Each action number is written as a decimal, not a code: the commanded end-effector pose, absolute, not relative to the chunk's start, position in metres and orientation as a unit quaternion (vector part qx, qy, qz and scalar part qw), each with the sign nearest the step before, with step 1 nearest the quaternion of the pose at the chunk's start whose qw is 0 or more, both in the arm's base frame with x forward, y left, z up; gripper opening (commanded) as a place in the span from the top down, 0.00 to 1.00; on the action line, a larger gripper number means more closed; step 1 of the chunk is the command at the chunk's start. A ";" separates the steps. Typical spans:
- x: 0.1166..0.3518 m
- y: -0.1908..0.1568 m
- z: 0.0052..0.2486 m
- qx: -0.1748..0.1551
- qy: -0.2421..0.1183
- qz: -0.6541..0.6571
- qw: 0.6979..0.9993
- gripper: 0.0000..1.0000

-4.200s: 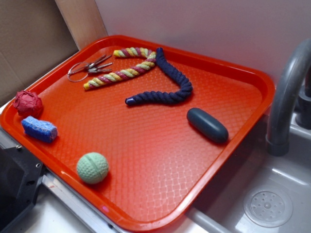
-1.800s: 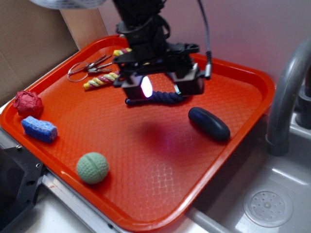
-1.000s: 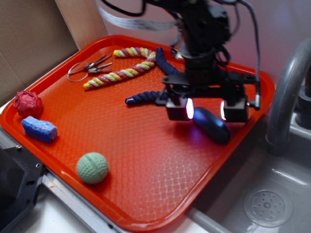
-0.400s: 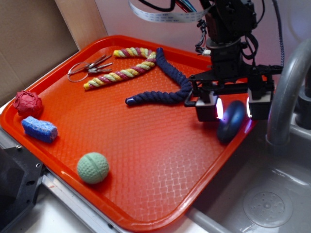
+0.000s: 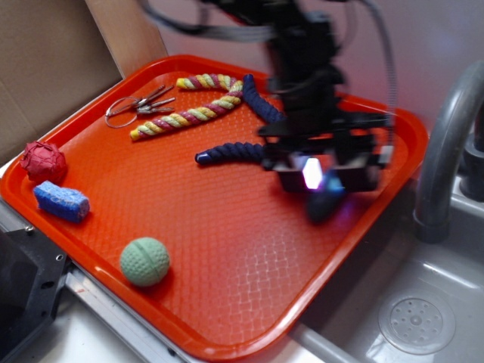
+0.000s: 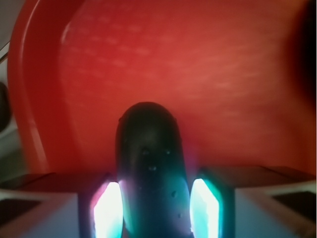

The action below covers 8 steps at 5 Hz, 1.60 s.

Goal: Grab the plastic pickle.

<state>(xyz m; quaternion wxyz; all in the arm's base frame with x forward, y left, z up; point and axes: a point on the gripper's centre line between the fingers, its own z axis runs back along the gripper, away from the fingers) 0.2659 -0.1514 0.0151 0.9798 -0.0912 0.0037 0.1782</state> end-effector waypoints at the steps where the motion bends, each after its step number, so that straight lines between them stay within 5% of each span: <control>1: 0.251 -0.103 0.014 -0.096 0.004 0.190 0.977 1.00; 2: 0.254 -0.107 0.011 -0.032 0.013 0.184 0.982 1.00; 3: 0.262 -0.122 -0.016 0.019 0.022 0.166 0.986 0.00; 5: 0.258 -0.125 -0.022 0.013 0.013 0.153 0.988 0.00; 6: 0.254 -0.126 -0.019 0.008 0.021 0.162 0.986 1.00; 8: 0.240 -0.110 0.027 0.004 -0.008 0.148 0.989 1.00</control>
